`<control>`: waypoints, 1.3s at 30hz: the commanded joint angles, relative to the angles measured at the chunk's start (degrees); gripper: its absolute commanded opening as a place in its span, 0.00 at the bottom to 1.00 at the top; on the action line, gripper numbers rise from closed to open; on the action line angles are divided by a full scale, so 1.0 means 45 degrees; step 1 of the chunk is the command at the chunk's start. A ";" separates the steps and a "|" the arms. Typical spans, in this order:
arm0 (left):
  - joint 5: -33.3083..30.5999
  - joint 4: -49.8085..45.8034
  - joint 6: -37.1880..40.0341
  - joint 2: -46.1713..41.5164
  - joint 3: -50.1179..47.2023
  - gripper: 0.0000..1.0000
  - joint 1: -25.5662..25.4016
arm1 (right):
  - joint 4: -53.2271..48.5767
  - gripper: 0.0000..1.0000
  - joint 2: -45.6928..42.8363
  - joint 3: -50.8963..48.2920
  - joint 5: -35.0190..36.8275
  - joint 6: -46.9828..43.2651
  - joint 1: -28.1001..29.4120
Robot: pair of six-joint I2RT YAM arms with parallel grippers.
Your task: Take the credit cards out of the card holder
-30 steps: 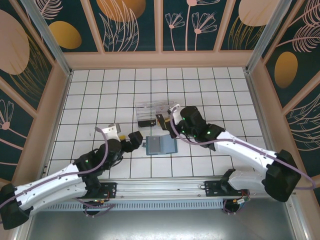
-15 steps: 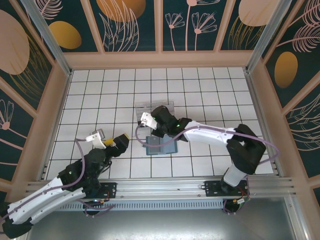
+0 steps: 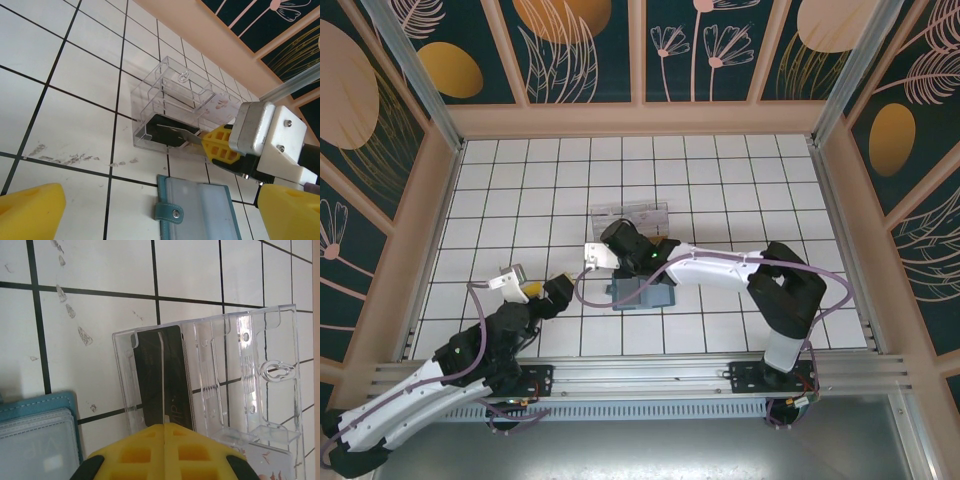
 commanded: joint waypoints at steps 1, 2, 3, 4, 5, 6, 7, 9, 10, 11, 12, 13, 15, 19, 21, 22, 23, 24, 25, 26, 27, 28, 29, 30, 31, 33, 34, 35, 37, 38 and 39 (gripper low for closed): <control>-0.0297 -0.0146 -0.0022 -0.0104 -0.0111 0.99 0.0042 | 0.0017 0.00 0.0338 0.0050 0.0518 -0.0656 0.0052; -0.0308 -0.0175 -0.0020 -0.0119 -0.0106 0.99 0.0040 | -0.0001 0.00 0.0436 0.0087 0.0477 -0.0681 -0.0004; -0.0283 -0.0196 -0.0024 -0.0101 -0.0104 0.99 0.0057 | 0.0016 0.00 0.0523 0.0136 0.0382 -0.0628 -0.0073; -0.0290 -0.0207 -0.0027 -0.0122 -0.0102 0.99 0.0043 | 0.0032 0.00 0.0594 0.0163 0.0289 -0.0553 -0.0134; -0.0293 -0.0236 -0.0036 -0.0123 -0.0083 0.99 0.0042 | 0.0037 0.00 0.0679 0.0203 0.0173 -0.0432 -0.0212; -0.0293 -0.0282 -0.0036 -0.0112 -0.0067 0.99 0.0045 | -0.0020 0.00 0.0754 0.0241 0.0033 -0.0347 -0.0255; -0.0311 -0.0321 -0.0055 -0.0123 -0.0058 0.99 0.0042 | -0.0007 0.00 0.0814 0.0246 -0.0016 -0.0291 -0.0264; -0.0311 -0.0325 -0.0090 -0.0114 -0.0063 0.99 0.0042 | 0.0041 0.00 0.0968 0.0299 -0.0047 -0.0250 -0.0256; -0.0325 -0.0348 -0.0095 -0.0113 -0.0062 0.99 0.0042 | 0.0027 0.00 0.1047 0.0367 -0.0066 -0.0202 -0.0238; -0.0324 -0.0365 -0.0100 -0.0106 -0.0062 0.99 0.0043 | 0.0037 0.00 0.1156 0.0464 -0.0033 -0.0147 -0.0225; -0.0311 -0.0369 -0.0105 -0.0123 -0.0062 0.99 0.0043 | 0.0042 0.00 0.1227 0.0542 0.0001 -0.0102 -0.0206; -0.0318 -0.0378 -0.0095 -0.0123 -0.0062 0.99 0.0042 | 0.0054 0.00 0.1307 0.0623 -0.0003 -0.0067 -0.0206; -0.0311 -0.0374 -0.0115 -0.0109 -0.0062 0.99 0.0043 | 0.0114 0.01 0.1443 0.0754 0.0013 -0.0019 -0.0174; -0.0292 -0.0302 -0.0124 -0.0126 -0.0081 0.99 0.0043 | 0.0240 0.09 0.1824 0.1025 0.0416 0.0163 -0.0167; -0.0282 -0.0300 -0.0133 -0.0123 -0.0092 0.99 0.0042 | 0.0432 0.29 0.1935 0.0992 0.0784 0.0145 -0.0167; -0.0267 -0.0307 -0.0135 -0.0123 -0.0119 0.99 0.0042 | 0.0586 0.30 0.1958 0.0914 0.0931 0.0128 -0.0167; -0.0238 -0.0298 -0.0134 -0.0119 -0.0121 0.99 0.0042 | 0.0666 0.30 0.1959 0.0871 0.0992 0.0126 -0.0174; -0.0234 -0.0295 -0.0134 -0.0121 -0.0142 0.99 0.0042 | 0.0751 0.35 0.1941 0.0869 0.1054 0.0142 -0.0201; -0.0242 -0.0297 -0.0138 -0.0123 -0.0140 0.99 0.0042 | 0.0841 0.44 0.1938 0.0850 0.1153 0.0141 -0.0207; -0.0235 -0.0295 -0.0134 -0.0123 -0.0138 0.99 0.0043 | 0.0910 0.45 0.1940 0.0851 0.1291 0.0141 -0.0216; -0.0250 -0.0305 -0.0142 -0.0123 -0.0131 0.99 0.0047 | 0.1007 0.45 0.1941 0.0830 0.1398 0.0140 -0.0205; -0.0250 -0.0299 -0.0134 -0.0121 -0.0140 0.99 0.0042 | 0.1214 0.46 0.1903 0.0794 0.1562 0.0160 -0.0205; -0.0233 -0.0286 -0.0145 -0.0122 -0.0140 0.99 0.0047 | 0.1434 0.46 0.1882 0.0755 0.1761 0.0165 -0.0206; -0.0234 -0.0266 -0.0134 -0.0121 -0.0140 0.99 0.0043 | 0.1589 0.46 0.1862 0.0726 0.1974 0.0162 -0.0206; -0.0234 -0.0271 -0.0134 -0.0113 -0.0141 0.98 0.0043 | 0.1710 0.46 0.1858 0.0743 0.2208 0.0165 -0.0206; -0.0242 -0.0269 -0.0134 -0.0119 -0.0160 0.99 0.0042 | 0.2031 0.46 0.1819 0.0707 0.2565 0.0160 -0.0235; -0.0233 -0.0269 -0.0134 -0.0123 -0.0150 0.99 0.0042 | 0.2190 0.46 0.1850 0.0725 0.2713 0.0170 -0.0281; -0.0219 -0.0252 -0.0134 -0.0123 -0.0178 0.99 0.0045 | 0.2324 0.46 0.1927 0.0760 0.2923 0.0194 -0.0354; -0.0200 -0.0200 -0.0134 -0.0118 -0.0180 0.99 0.0042 | 0.2484 0.46 0.2098 0.0851 0.3216 0.0274 -0.0500; -0.0185 -0.0227 -0.0144 -0.0111 -0.0170 0.99 0.0047 | 0.2517 0.46 0.2168 0.0907 0.3289 0.0339 -0.0571; -0.0161 -0.0231 -0.0136 -0.0121 -0.0160 0.99 0.0048 | 0.2517 0.46 0.2182 0.0947 0.3301 0.0391 -0.0606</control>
